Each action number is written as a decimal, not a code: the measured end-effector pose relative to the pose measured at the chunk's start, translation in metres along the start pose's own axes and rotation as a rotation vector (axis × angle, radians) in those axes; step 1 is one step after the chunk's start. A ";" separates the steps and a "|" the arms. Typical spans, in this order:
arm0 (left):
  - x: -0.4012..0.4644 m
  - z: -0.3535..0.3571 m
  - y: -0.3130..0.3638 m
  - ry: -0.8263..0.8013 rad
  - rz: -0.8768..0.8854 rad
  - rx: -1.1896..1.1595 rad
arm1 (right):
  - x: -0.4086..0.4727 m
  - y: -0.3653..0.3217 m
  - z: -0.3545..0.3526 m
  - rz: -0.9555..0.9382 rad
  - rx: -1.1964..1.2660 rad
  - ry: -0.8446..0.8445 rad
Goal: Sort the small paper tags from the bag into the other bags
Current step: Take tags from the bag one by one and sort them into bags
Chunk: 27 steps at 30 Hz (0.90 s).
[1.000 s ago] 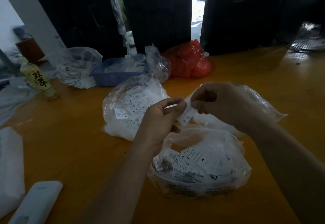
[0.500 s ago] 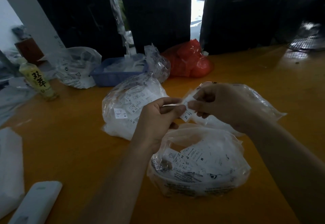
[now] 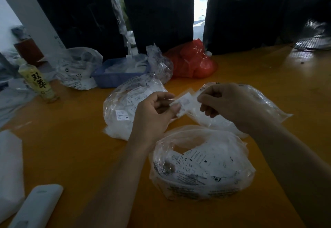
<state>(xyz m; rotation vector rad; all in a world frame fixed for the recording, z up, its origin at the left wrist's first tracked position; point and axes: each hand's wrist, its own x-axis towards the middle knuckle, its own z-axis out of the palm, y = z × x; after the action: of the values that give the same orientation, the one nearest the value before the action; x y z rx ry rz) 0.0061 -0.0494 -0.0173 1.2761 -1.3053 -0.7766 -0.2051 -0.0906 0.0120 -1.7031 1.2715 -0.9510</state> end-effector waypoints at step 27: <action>0.024 -0.048 -0.047 -0.003 -0.110 1.420 | 0.022 0.048 -0.033 0.085 -1.149 -0.017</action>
<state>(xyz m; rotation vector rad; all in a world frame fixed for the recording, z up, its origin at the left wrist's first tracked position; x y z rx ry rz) 0.0675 -0.0705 -0.0469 2.4164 -1.8433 0.2522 -0.2480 -0.1261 -0.0153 -2.4128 2.0552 -0.0655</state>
